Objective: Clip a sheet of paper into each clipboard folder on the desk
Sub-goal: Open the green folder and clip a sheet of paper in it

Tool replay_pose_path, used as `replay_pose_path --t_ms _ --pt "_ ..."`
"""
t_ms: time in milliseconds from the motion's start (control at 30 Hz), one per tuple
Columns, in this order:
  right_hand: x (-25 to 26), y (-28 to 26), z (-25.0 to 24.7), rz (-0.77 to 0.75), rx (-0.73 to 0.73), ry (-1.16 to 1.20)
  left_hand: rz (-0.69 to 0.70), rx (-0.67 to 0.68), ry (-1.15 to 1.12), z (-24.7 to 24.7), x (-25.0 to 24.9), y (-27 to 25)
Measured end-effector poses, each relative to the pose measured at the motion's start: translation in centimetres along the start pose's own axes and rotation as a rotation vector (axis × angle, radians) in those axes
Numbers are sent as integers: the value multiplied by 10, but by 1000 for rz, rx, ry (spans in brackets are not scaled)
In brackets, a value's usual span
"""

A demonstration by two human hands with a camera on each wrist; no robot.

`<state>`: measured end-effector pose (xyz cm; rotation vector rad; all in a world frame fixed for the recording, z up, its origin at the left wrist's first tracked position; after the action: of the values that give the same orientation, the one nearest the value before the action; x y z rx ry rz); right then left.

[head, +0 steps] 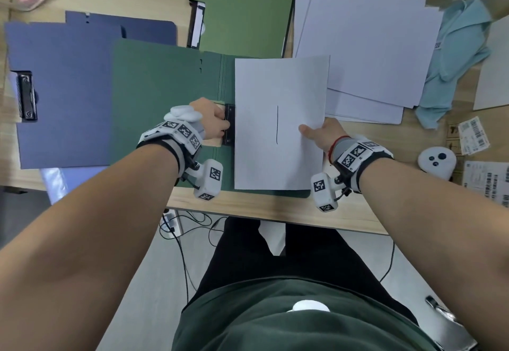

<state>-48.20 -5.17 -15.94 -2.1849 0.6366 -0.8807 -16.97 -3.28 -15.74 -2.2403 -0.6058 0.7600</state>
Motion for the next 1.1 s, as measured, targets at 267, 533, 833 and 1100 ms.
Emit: replay_pose_path --t_ms 267,533,833,1100 --pt "9 1 16 -20 14 -22 -26 -24 -22 -2 4 1" --pt "6 2 20 8 61 -38 -49 -34 -4 0 7 6" --pt "11 4 23 -21 92 -158 -98 -141 200 -8 -7 3" --pt "13 6 4 -19 47 -272 -193 -207 278 -6 -22 -2"
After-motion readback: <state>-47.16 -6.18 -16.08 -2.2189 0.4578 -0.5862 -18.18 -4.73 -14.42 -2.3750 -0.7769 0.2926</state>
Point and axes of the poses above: each hand's wrist, its own y-axis towards the middle knuckle, its own z-axis out of the palm, x = y × z, the point moved 10 cm from there along y, towards the middle knuckle, and after that the axes turned 6 degrees about -x, right-handed, at the moved point
